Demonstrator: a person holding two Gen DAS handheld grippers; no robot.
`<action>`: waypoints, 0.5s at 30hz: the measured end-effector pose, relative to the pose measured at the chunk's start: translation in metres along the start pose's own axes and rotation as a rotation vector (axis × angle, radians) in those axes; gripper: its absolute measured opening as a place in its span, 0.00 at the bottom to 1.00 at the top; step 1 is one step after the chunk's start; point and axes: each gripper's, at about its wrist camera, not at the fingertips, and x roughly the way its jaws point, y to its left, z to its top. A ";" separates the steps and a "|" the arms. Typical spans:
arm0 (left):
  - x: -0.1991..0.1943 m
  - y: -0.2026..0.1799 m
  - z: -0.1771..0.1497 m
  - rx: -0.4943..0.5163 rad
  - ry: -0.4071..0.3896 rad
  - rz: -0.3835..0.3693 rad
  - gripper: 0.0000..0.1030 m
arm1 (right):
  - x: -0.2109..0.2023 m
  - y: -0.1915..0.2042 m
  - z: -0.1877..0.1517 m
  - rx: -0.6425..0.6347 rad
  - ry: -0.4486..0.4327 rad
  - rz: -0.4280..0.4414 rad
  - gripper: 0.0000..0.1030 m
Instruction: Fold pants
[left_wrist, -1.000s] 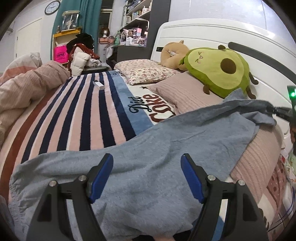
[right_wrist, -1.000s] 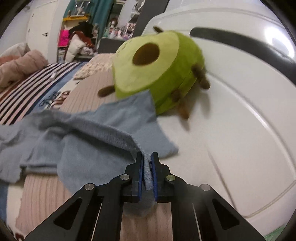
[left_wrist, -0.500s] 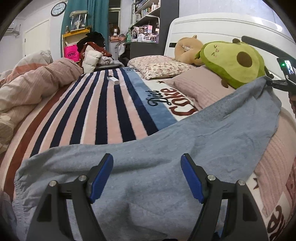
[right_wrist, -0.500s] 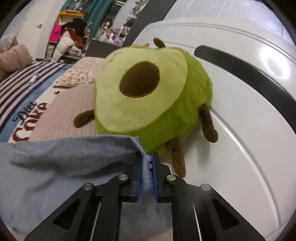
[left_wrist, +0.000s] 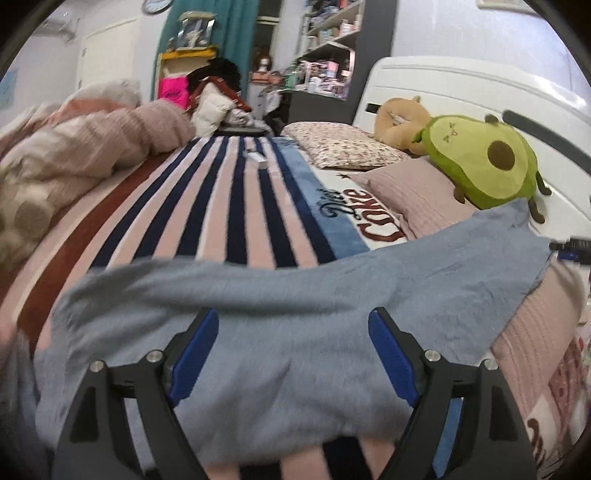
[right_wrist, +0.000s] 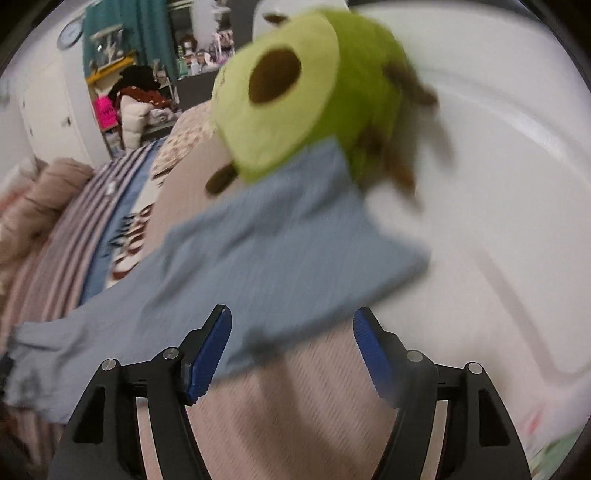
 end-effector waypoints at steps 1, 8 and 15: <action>-0.005 0.006 -0.005 -0.025 0.008 0.005 0.78 | 0.002 0.000 -0.003 0.007 -0.001 0.006 0.63; -0.029 0.056 -0.050 -0.182 0.137 0.069 0.78 | 0.027 0.014 0.005 0.041 -0.042 0.039 0.65; -0.017 0.081 -0.080 -0.357 0.209 0.006 0.78 | 0.050 0.038 0.006 -0.021 -0.101 -0.069 0.38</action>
